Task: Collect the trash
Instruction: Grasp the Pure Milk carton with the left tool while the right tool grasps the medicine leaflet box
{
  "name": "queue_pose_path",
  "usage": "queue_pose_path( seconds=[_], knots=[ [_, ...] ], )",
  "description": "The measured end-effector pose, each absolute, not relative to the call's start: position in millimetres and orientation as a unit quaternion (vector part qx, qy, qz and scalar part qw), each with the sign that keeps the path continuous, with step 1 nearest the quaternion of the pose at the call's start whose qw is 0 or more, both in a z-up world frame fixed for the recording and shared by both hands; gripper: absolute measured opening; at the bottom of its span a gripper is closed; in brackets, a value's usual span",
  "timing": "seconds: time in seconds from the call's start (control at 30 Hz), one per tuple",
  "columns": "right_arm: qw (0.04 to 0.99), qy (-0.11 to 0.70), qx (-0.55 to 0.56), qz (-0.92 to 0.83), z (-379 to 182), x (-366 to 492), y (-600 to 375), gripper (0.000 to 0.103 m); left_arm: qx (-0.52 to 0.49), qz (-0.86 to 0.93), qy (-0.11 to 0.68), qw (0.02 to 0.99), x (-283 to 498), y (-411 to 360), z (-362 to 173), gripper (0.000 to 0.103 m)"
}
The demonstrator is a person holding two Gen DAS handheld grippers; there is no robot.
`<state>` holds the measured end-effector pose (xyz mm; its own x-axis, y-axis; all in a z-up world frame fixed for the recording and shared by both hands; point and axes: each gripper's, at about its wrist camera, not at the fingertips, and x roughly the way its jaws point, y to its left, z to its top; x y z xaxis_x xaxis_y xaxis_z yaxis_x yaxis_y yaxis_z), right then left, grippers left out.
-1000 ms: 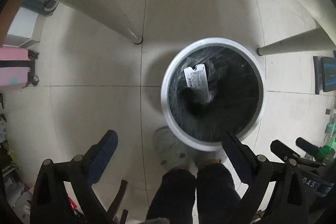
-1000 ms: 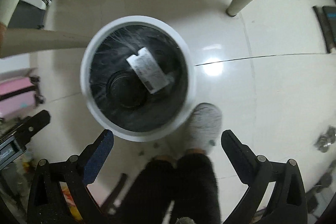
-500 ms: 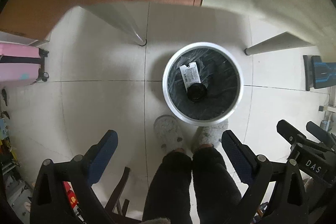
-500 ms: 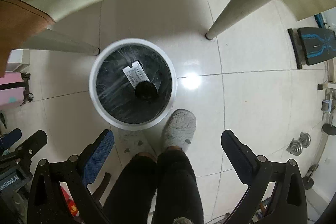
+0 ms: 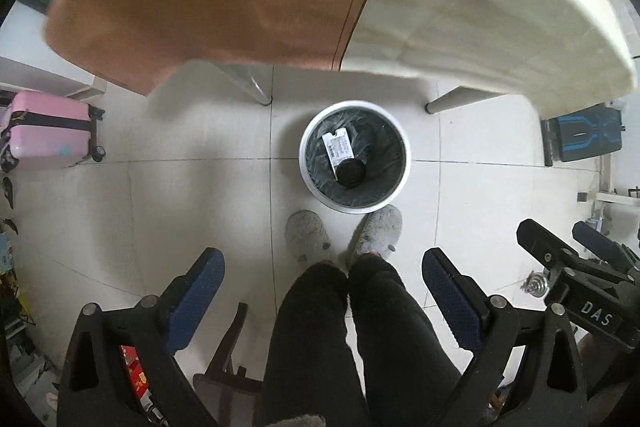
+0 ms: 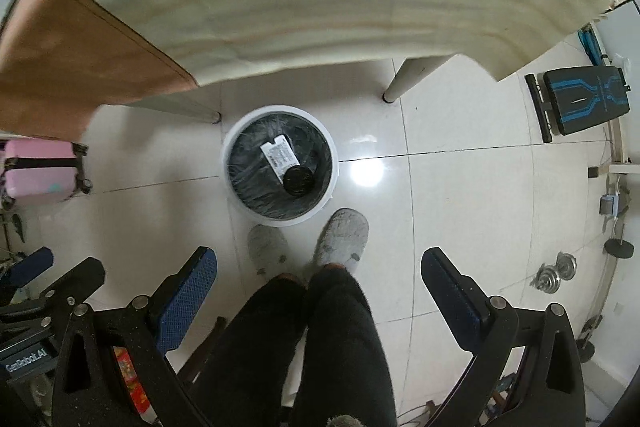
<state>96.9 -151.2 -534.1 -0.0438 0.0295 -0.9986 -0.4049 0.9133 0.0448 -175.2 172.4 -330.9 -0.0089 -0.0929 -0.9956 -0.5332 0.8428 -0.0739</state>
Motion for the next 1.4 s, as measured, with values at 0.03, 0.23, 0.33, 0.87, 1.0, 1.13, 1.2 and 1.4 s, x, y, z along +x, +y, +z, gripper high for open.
queue_pose_path(
  seconds=[0.03, 0.23, 0.33, 0.87, 1.0, 1.13, 1.2, 1.4],
  knots=[
    [0.682, 0.702, -0.126, 0.162, -518, 97, -152, 0.103, -0.228, 0.164, 0.685, 0.673, -174, 174, -316, 0.101],
    [0.716, 0.675, -0.054, 0.168, -416, 121, -160, 0.103, -0.211, 0.165, 0.629, 0.73, -138, 186, -234, 0.101],
    [0.735, 0.655, -0.03, 0.171, -368, 149, -164, 0.103, -0.193, 0.17, 0.601, 0.757, -108, 195, -198, 0.101],
    [0.755, 0.643, -0.009, 0.126, -348, 425, -195, 0.103, -0.157, 0.268, 0.585, 0.749, 86, 257, -178, 0.103],
    [0.741, 0.657, -0.048, 0.131, -382, 518, -175, 0.103, -0.159, 0.291, 0.603, 0.726, 135, 280, -196, 0.103],
    [0.71, 0.683, -0.096, 0.14, -430, 583, -148, 0.103, -0.174, 0.295, 0.623, 0.703, 172, 304, -219, 0.103],
    [0.692, 0.697, -0.114, 0.147, -451, 600, -136, 0.103, -0.177, 0.285, 0.639, 0.692, 187, 314, -233, 0.103],
    [0.656, 0.721, -0.145, 0.172, -491, 623, -106, 0.103, -0.178, 0.249, 0.668, 0.678, 221, 335, -268, 0.102]
  ],
)
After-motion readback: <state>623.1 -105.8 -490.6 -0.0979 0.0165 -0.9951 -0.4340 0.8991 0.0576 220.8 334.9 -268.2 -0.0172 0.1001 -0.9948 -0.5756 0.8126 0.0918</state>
